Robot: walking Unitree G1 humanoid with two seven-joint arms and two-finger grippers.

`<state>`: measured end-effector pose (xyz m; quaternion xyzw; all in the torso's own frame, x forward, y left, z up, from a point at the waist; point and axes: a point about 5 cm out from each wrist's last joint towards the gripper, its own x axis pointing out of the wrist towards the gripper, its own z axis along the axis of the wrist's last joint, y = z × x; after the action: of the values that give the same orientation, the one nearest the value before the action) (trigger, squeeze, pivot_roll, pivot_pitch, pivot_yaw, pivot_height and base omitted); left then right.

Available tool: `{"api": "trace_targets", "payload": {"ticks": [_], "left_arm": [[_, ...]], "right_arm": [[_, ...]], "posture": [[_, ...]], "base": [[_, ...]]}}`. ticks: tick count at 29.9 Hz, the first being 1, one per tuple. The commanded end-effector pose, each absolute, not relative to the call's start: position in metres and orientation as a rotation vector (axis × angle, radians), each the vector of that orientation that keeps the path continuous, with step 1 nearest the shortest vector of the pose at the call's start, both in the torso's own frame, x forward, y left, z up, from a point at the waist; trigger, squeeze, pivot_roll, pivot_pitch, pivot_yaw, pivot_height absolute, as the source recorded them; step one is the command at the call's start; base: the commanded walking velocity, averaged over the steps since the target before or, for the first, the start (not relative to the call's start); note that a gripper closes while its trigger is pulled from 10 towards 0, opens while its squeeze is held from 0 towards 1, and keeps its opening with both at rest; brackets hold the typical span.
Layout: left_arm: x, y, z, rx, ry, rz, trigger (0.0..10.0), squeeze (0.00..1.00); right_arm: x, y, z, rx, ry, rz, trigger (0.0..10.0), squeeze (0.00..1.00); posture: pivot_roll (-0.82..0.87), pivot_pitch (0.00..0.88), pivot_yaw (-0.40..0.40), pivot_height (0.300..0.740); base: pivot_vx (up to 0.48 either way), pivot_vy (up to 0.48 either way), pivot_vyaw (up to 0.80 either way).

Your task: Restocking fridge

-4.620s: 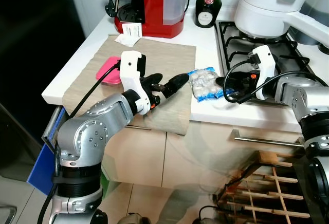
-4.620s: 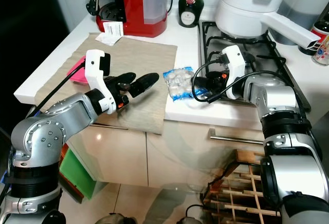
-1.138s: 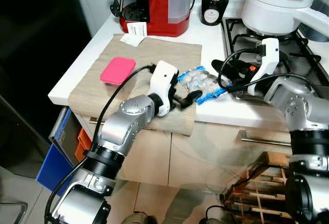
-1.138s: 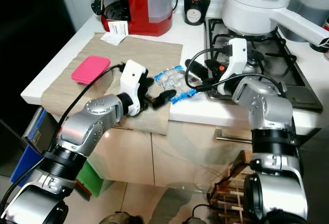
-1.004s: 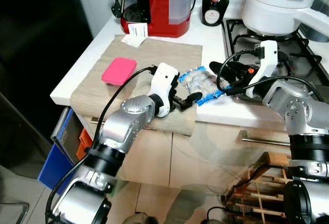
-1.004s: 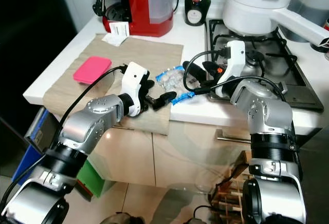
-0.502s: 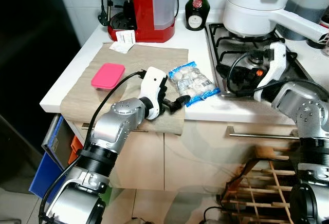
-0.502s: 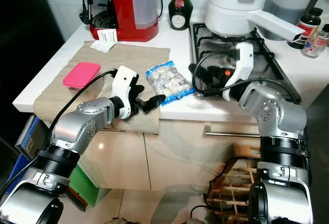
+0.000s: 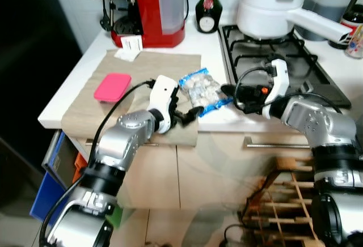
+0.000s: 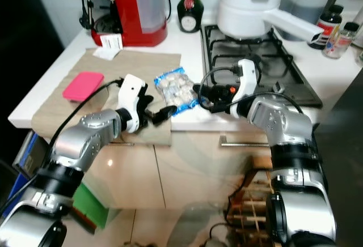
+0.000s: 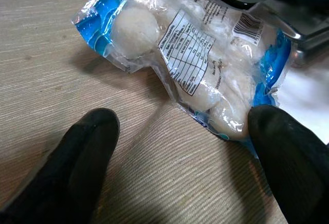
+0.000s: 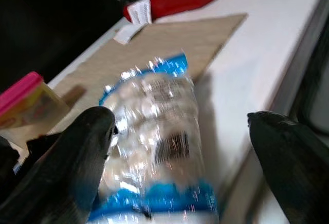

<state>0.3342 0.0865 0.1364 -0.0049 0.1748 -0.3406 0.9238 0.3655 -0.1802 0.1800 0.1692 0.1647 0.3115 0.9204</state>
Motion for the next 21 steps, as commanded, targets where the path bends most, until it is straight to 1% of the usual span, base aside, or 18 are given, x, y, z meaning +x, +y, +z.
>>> {"api": "trace_targets", "payload": {"ticks": [1,8,17,21], "left_arm": [[0.317,0.094,0.09,-0.017,0.605,-0.676,10.0,0.0],[0.315,0.094,0.093,-0.032,0.59,-0.674,10.0,0.0],[0.311,0.095,0.098,-0.044,0.573,-0.692,10.0,0.0],[0.308,0.092,0.102,-0.041,0.548,-0.723,10.0,0.0]], "right_arm": [[0.373,-0.179,0.186,0.298,0.323,0.632,10.0,1.0],[0.388,-0.178,0.206,0.254,0.269,0.647,10.0,1.0],[0.396,-0.177,0.212,0.187,0.29,0.72,10.0,1.0],[0.398,-0.176,0.209,0.16,0.308,0.715,10.0,1.0]], "posture": [[-0.05,0.044,0.066,0.74],[-0.03,0.044,0.054,0.74],[-0.01,0.05,0.051,0.74],[0.0,0.05,0.047,0.74]], "base": [[0.0,0.0,0.0],[0.0,0.0,0.0],[0.0,0.0,0.0],[0.0,0.0,0.0]]}}
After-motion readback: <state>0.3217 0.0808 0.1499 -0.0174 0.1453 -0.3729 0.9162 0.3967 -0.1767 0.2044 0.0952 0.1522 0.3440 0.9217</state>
